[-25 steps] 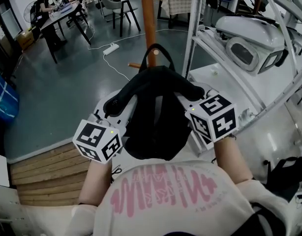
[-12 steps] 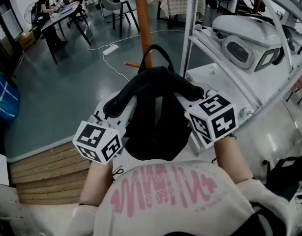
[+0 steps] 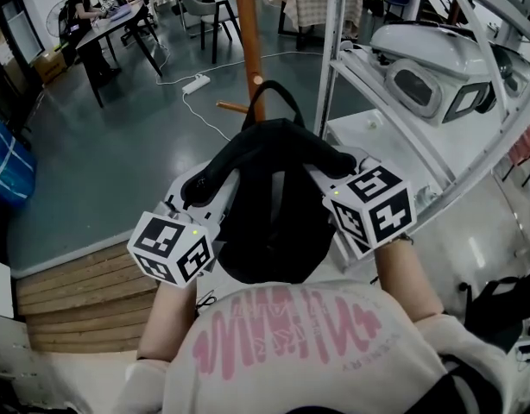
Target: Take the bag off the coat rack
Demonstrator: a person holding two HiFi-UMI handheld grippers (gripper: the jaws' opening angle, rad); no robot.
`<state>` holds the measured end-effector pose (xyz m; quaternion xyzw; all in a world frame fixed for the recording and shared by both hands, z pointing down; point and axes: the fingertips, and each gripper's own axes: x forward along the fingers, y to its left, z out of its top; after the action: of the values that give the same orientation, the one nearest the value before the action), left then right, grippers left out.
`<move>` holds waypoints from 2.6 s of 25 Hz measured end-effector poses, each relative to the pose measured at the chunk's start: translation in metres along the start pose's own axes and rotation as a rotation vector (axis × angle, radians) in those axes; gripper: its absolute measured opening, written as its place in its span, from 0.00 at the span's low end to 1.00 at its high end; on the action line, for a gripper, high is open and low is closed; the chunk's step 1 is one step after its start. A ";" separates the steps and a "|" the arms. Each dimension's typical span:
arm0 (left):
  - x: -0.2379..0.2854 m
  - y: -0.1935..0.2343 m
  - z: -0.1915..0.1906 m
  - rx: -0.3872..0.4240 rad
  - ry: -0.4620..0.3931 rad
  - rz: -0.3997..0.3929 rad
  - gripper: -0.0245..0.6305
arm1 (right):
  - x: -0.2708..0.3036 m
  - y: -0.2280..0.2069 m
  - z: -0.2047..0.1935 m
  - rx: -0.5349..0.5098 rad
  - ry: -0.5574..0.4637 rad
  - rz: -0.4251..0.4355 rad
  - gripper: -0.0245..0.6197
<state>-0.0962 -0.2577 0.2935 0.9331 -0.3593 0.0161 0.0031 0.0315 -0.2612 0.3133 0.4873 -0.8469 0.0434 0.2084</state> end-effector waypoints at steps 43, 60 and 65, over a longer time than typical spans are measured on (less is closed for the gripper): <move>-0.031 -0.058 -0.048 -0.082 0.105 0.092 0.19 | -0.026 0.023 -0.066 0.015 0.071 0.121 0.15; -0.044 -0.105 -0.059 -0.084 0.124 0.109 0.19 | -0.065 0.030 -0.096 0.024 0.075 0.133 0.16; -0.051 -0.114 -0.060 -0.091 0.122 0.116 0.19 | -0.074 0.035 -0.100 0.015 0.078 0.140 0.16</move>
<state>-0.0592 -0.1373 0.3527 0.9069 -0.4122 0.0569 0.0664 0.0658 -0.1560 0.3796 0.4266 -0.8696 0.0833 0.2342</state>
